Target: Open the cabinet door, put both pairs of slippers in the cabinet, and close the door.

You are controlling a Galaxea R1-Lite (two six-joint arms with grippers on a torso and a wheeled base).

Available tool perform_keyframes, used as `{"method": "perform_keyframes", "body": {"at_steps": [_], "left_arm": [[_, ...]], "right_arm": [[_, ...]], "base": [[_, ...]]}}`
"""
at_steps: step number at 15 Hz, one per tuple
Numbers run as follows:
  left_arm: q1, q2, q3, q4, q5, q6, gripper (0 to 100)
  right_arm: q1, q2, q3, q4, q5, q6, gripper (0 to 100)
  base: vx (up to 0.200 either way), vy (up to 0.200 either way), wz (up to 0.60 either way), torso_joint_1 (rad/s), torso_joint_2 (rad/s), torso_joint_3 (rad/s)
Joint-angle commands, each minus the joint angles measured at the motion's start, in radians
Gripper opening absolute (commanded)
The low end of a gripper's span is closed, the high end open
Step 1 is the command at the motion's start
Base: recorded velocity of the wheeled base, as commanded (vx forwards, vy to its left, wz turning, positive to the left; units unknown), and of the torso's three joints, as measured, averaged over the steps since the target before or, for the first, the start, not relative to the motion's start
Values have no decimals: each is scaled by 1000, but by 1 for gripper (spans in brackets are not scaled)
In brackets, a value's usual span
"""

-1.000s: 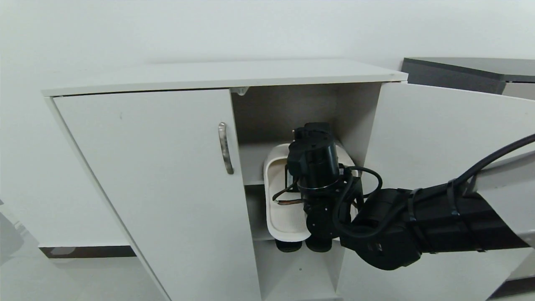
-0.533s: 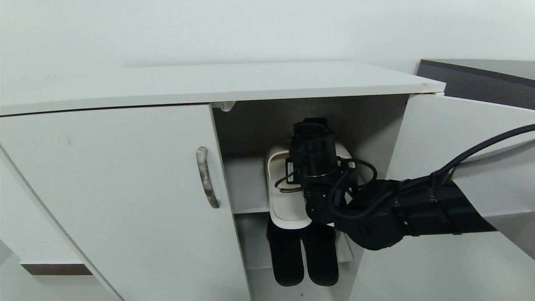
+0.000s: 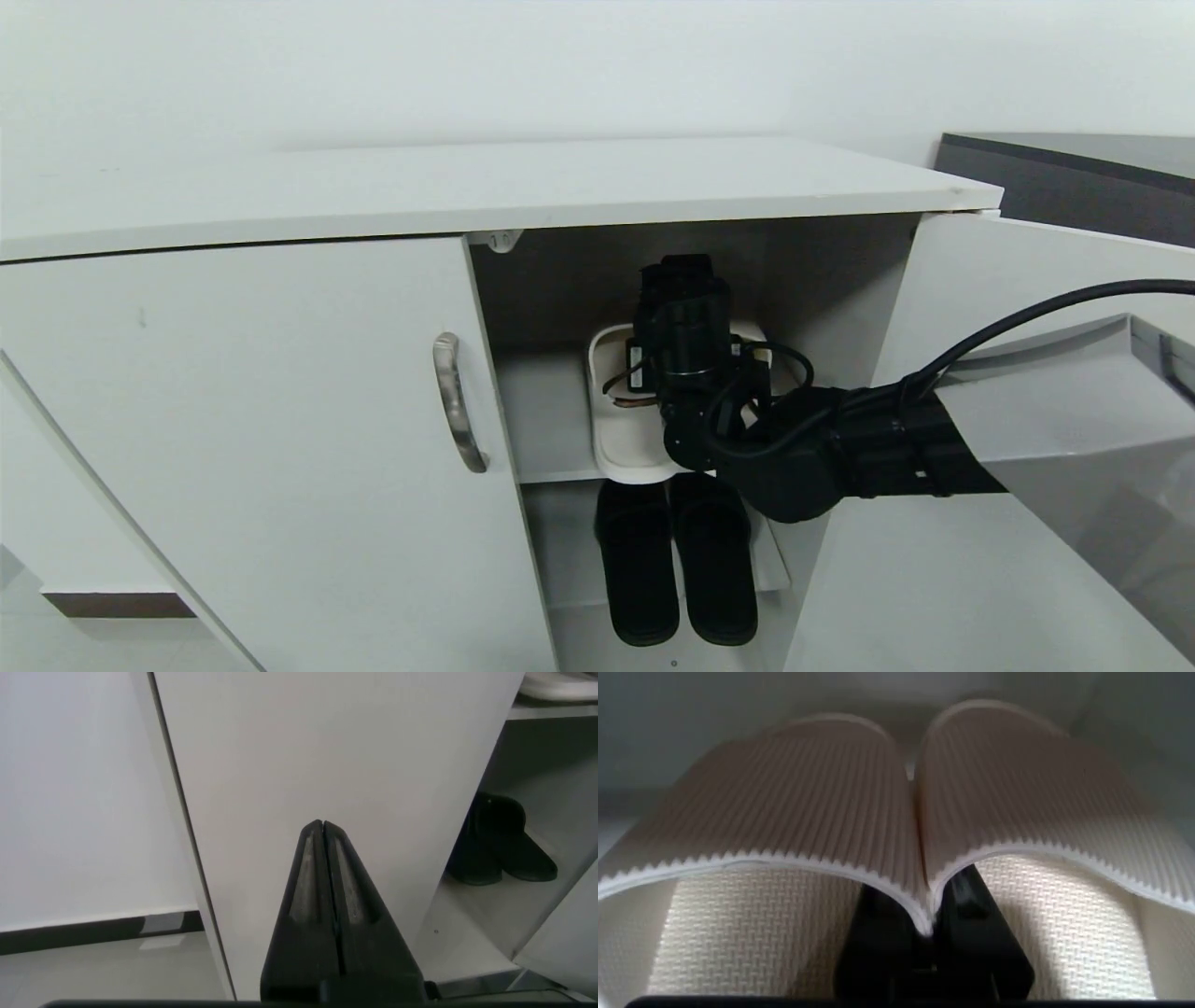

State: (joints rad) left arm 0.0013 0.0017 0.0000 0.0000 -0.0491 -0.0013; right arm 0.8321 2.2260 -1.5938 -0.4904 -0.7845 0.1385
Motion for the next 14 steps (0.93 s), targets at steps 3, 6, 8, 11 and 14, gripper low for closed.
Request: {"method": "perform_keyframes", "body": {"at_steps": [3, 6, 8, 11, 14], "left_arm": [[0, 0, 0, 0, 0, 0, 0], [0, 0, 0, 0, 0, 0, 0], [0, 0, 0, 0, 0, 0, 0], [0, 0, 0, 0, 0, 0, 0], [0, 0, 0, 0, 0, -8, 0]], "right_arm": [[-16, 38, -40, 1, 1, -8, 0], [-16, 43, -38, 6, 2, -8, 100], [-16, 41, -37, 6, 1, -8, 100], [-1, -28, 49, 0, 1, -5, 100], [36, -180, 264, -57, 16, 6, 100]], "base": [[0, 0, 0, 0, 0, 0], [0, 0, 0, 0, 0, 0], [0, 0, 0, 0, 0, 0], [0, 0, 0, 0, 0, 0], [0, 0, 0, 0, 0, 0]]}}
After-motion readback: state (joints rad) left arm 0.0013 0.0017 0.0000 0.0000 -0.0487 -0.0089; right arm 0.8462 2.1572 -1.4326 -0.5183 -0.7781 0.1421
